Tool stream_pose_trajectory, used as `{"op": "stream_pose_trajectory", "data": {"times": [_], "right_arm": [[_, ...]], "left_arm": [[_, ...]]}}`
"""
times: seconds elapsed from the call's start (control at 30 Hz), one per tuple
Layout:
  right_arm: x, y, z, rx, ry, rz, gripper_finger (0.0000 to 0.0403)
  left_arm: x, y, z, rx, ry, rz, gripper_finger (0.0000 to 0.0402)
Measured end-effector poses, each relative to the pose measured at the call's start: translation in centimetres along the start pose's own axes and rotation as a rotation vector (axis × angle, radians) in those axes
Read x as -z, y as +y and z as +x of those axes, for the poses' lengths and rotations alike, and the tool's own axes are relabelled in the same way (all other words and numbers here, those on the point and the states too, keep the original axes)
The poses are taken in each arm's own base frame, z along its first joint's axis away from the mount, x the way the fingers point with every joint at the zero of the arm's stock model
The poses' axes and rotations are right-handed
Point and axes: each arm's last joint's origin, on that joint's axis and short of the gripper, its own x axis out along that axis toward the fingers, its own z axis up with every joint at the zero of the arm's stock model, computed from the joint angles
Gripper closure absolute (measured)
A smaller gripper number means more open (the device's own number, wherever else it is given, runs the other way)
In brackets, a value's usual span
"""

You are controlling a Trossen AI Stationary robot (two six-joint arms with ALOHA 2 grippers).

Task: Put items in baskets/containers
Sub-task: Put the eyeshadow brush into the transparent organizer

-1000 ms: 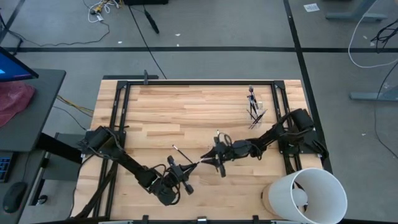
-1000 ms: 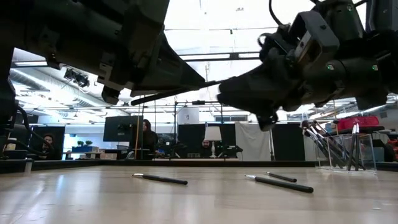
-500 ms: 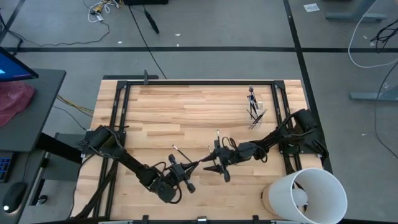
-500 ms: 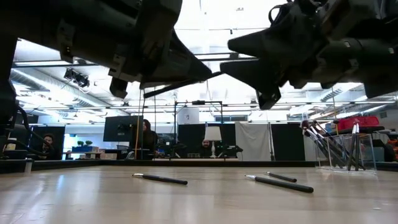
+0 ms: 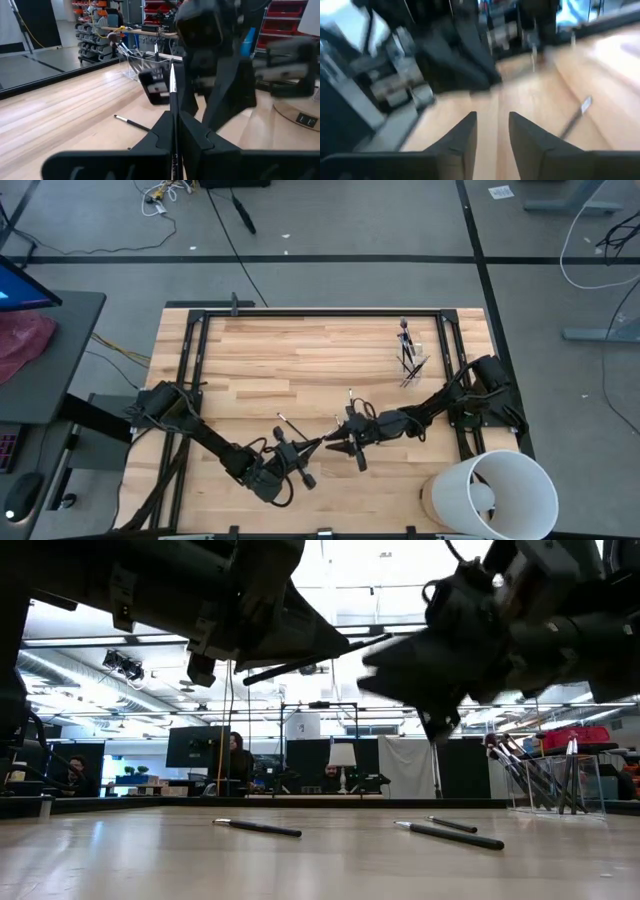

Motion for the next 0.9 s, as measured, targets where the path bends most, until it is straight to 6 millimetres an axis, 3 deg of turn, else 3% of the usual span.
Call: {"op": "stream_pose_trajectory", "data": {"times": [0.23, 0.37, 0.5, 0.73, 0.9], "right_arm": [[-1.11, 0.16, -0.06, 0.037, -0.131, 0.0, 0.0241], [-1.26, 0.21, -0.08, 0.031, -0.147, -0.001, 0.0242], [-1.23, 0.2, -0.08, 0.032, -0.144, -0.002, 0.0279], [-1.25, 0.25, -0.08, 0.023, -0.144, -0.013, 0.0387], [-1.25, 0.24, -0.09, 0.026, -0.145, -0.012, 0.0387]], "left_arm": [[-0.04, -0.02, 0.0, 0.002, -0.001, -0.005, 0.0386], [-0.04, -0.02, 0.0, 0.002, -0.001, -0.005, 0.0384], [-0.04, -0.02, 0.01, 0.003, -0.001, -0.005, 0.0384], [-0.03, 0.0, 0.12, 0.01, 0.003, 0.002, 0.0378], [-0.06, 0.14, 0.4, -0.005, 0.0, -0.002, 0.0375]]}}
